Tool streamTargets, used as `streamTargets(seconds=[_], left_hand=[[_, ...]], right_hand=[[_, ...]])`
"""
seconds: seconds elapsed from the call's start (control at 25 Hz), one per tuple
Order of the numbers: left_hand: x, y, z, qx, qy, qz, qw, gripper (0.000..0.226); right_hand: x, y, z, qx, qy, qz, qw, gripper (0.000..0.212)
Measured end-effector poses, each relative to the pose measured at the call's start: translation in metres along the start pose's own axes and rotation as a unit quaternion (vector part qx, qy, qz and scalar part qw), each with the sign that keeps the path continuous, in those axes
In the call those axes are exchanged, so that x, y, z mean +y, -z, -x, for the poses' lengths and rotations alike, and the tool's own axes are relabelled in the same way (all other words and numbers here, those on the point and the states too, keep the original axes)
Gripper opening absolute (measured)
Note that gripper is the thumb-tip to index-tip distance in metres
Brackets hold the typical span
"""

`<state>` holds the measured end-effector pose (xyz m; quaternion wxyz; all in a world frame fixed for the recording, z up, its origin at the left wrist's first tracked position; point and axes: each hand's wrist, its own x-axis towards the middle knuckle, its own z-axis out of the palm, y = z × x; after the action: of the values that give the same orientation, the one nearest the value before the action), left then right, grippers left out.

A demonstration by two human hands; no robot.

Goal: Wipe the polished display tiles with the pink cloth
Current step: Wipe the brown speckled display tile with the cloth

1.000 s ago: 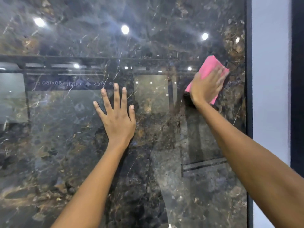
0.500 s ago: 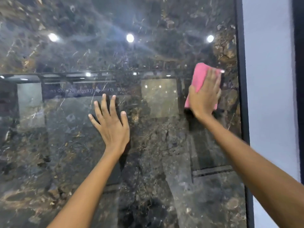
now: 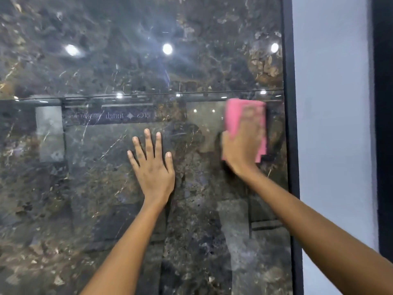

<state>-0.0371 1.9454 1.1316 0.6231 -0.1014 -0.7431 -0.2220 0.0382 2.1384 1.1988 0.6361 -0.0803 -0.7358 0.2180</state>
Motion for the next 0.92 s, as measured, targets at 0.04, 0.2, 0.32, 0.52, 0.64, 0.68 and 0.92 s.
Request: streamTargets(seconds=[0.04, 0.2, 0.32, 0.52, 0.64, 0.68, 0.92], left_hand=[[0.001, 0.0, 0.0, 0.0, -0.004, -0.001, 1.0, 0.058], [-0.007, 0.004, 0.003, -0.01, -0.012, -0.005, 1.0, 0.057], [-0.002, 0.004, 0.015, -0.017, 0.014, -0.006, 1.0, 0.057], [0.01, -0.002, 0.043, -0.034, 0.032, -0.021, 0.999, 0.062], [0.006, -0.004, 0.049, -0.028, 0.033, -0.022, 0.999, 0.062], [0.006, -0.005, 0.05, -0.023, 0.032, -0.022, 0.999, 0.062], [0.006, -0.006, 0.046, -0.016, 0.024, -0.01, 1.0, 0.062]], right_hand=[[-0.017, -0.012, 0.017, -0.075, 0.168, 0.027, 0.983, 0.076], [-0.013, -0.001, -0.031, -0.128, 0.445, 0.125, 0.878, 0.08], [0.027, 0.02, -0.07, -0.041, 0.155, 0.026, 0.987, 0.078], [0.089, -0.003, 0.102, -0.049, 0.204, 0.028, 0.977, 0.082], [0.11, 0.005, 0.111, -0.12, 0.38, 0.091, 0.912, 0.088], [0.103, 0.008, 0.074, -0.102, 0.378, 0.09, 0.916, 0.087], [0.086, 0.039, -0.078, -0.017, 0.156, 0.028, 0.987, 0.08]])
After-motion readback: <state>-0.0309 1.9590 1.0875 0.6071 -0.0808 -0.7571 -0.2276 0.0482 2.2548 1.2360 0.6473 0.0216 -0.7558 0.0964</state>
